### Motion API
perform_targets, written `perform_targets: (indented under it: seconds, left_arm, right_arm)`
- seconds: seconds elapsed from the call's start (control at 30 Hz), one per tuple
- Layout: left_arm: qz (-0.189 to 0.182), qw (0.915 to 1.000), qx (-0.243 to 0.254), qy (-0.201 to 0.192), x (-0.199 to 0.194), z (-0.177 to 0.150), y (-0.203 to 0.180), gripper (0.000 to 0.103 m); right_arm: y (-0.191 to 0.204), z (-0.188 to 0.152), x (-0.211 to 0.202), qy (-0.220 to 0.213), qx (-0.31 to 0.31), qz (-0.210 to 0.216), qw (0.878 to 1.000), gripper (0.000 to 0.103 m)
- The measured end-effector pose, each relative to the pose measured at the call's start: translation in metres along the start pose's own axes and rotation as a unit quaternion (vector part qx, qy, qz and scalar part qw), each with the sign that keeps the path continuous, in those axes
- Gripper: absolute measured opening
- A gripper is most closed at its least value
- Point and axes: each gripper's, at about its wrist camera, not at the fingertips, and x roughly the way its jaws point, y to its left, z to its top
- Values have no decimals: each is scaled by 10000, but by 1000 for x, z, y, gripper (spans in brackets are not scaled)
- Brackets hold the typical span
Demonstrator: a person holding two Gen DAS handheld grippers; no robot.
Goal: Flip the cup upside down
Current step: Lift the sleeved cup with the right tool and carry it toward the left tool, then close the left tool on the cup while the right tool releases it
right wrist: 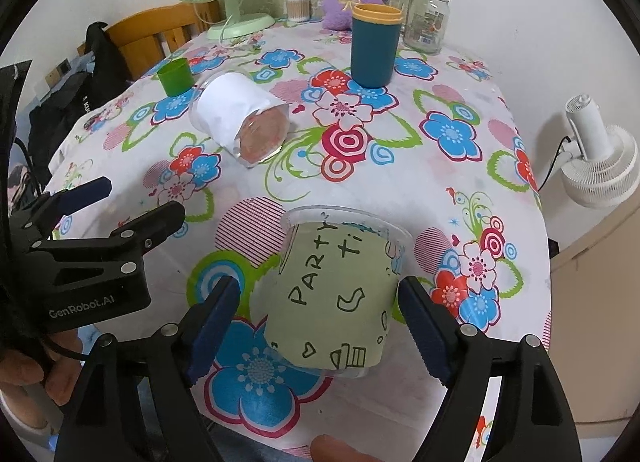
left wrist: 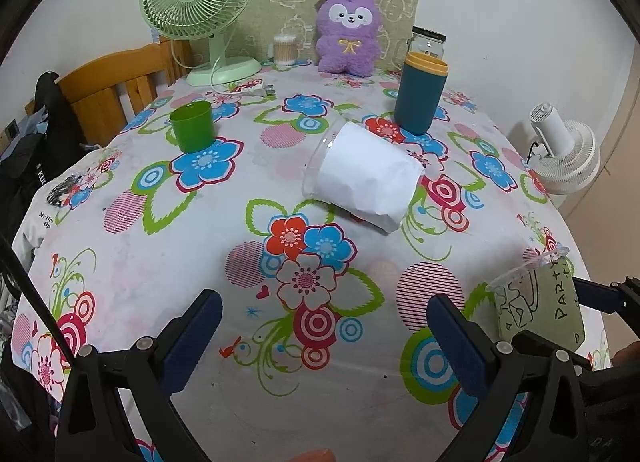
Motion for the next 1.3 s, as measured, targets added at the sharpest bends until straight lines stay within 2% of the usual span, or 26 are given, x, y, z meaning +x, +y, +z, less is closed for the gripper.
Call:
perform_targets:
  seconds: [0.17,0.53,1.0,1.3]
  left_arm:
    - [-64,10000,8,14,-5,5,-7,103]
    - [-219,9992,329,-65,-14,9,-49,103]
    - [-504,9971,566,77,-10,2,-106,103]
    - [-711,9953,632,185,-6,4,-133,103]
  right_arm:
    - [-11,0,-11,-123,153,7,9998,83]
    - [-58,-15,-39,-376,632,-14,9973,84]
    - [-127,-56,-57,-430,1285,-285,9904,84]
    - [-147,-65,-58,-447,1471,-350,9875,84]
